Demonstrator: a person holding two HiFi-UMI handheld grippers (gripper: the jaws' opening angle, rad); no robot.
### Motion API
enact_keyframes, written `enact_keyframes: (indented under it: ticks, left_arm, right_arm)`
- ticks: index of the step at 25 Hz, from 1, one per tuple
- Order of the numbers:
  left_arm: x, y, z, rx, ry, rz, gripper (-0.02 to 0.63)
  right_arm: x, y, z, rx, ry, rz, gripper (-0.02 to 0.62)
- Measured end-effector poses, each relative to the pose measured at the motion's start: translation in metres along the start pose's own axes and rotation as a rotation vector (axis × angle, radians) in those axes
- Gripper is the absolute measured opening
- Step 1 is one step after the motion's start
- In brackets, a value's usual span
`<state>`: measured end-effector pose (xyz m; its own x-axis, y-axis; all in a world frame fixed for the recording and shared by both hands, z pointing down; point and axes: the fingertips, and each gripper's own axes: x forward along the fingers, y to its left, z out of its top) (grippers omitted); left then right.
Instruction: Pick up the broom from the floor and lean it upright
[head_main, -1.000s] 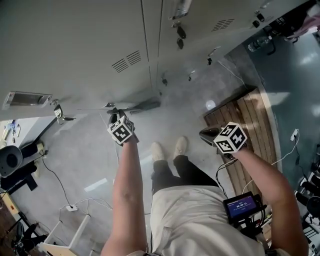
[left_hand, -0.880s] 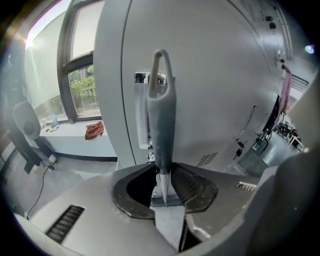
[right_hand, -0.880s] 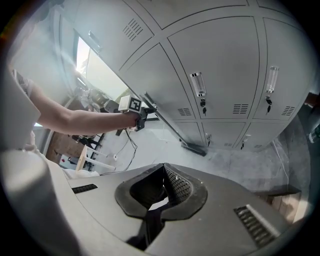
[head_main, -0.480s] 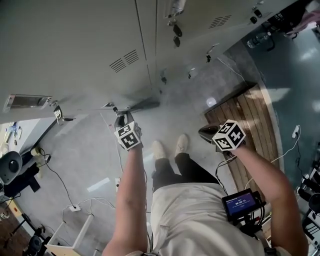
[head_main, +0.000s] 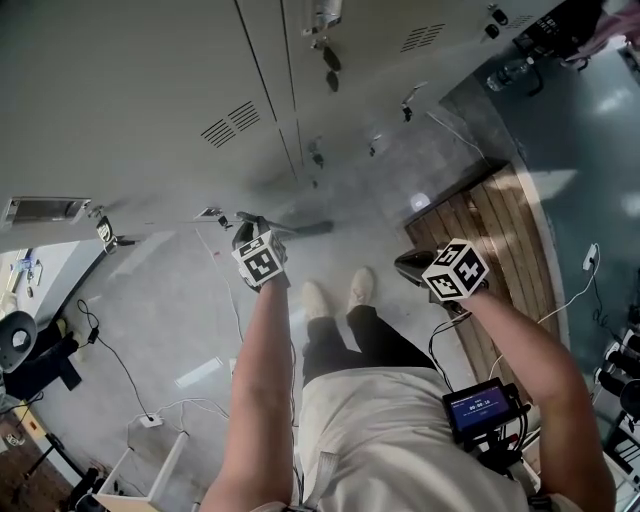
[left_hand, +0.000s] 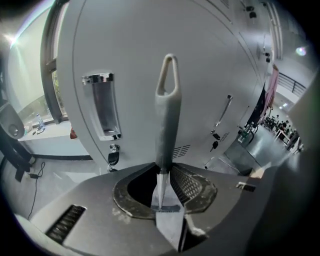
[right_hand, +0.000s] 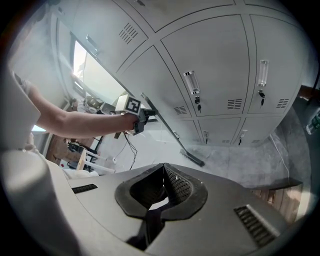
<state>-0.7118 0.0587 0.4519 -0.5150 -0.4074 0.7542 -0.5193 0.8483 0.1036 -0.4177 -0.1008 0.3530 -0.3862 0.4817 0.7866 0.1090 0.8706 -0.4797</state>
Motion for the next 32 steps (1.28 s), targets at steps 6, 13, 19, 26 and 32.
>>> enact_keyframes:
  ticks: [6, 13, 19, 26, 32]
  left_arm:
    - [0.032, 0.002, 0.021, 0.038, -0.005, 0.021, 0.084]
    - [0.034, 0.011, 0.029, 0.052, -0.028, 0.015, 0.120]
    - [0.025, 0.010, 0.026, 0.062, 0.005, -0.029, 0.164]
    - [-0.002, 0.032, 0.028, -0.056, 0.001, 0.015, 0.169]
    - [-0.019, 0.057, 0.030, -0.129, -0.025, 0.031, 0.169]
  right_arm:
    - [-0.005, -0.005, -0.011, 0.018, 0.001, -0.020, 0.015]
    - [-0.010, -0.012, -0.020, 0.047, -0.007, -0.051, 0.015]
    - [-0.003, 0.001, -0.016, 0.038, -0.005, -0.051, 0.015]
    - [0.005, 0.013, -0.008, 0.022, -0.009, -0.043, 0.015]
    - [0.010, 0.016, -0.010, 0.023, -0.003, -0.039, 0.015]
